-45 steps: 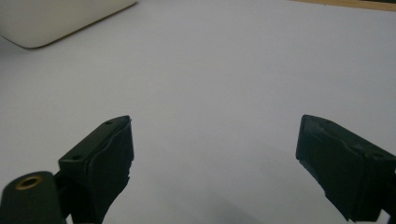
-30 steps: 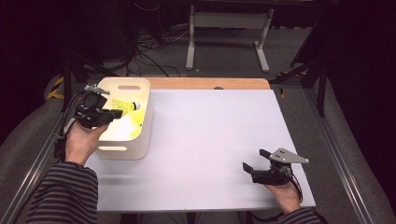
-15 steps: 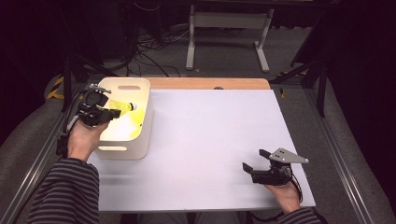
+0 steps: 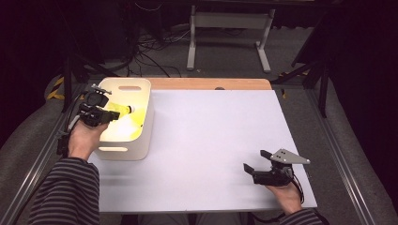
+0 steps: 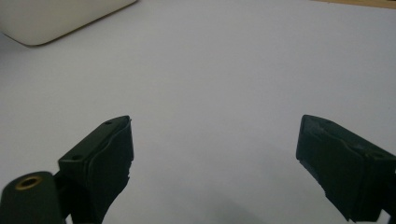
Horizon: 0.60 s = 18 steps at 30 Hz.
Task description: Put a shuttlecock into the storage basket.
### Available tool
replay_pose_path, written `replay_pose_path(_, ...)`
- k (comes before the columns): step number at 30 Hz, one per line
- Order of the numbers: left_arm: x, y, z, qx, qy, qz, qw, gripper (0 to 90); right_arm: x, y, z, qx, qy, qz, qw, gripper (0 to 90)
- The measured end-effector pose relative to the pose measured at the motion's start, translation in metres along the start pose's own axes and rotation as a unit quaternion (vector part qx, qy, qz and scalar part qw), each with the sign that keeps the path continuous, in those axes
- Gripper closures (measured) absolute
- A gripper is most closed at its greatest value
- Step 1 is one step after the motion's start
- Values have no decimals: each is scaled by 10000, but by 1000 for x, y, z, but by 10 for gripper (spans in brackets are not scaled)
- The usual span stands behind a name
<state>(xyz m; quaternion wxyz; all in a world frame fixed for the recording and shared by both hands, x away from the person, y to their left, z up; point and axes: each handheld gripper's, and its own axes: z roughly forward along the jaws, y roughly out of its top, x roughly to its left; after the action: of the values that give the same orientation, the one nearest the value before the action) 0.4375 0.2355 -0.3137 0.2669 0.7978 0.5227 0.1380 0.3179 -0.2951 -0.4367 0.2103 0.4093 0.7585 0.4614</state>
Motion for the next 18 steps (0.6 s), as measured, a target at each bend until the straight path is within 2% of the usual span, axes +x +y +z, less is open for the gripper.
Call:
replay_pose_path(2,-1,0,0,-27,37,9,10000,876,0,0,0,-6,9,-3,10000,115)
replay_pose_path(8,-5,1,2,-33,33,52,10000,725,0,0,0,-7,6,-4,10000,115)
replay_pose_path(18,-11,1,1,-59,-111,75,9999,619,0,0,0,-17,14,-11,10000,116)
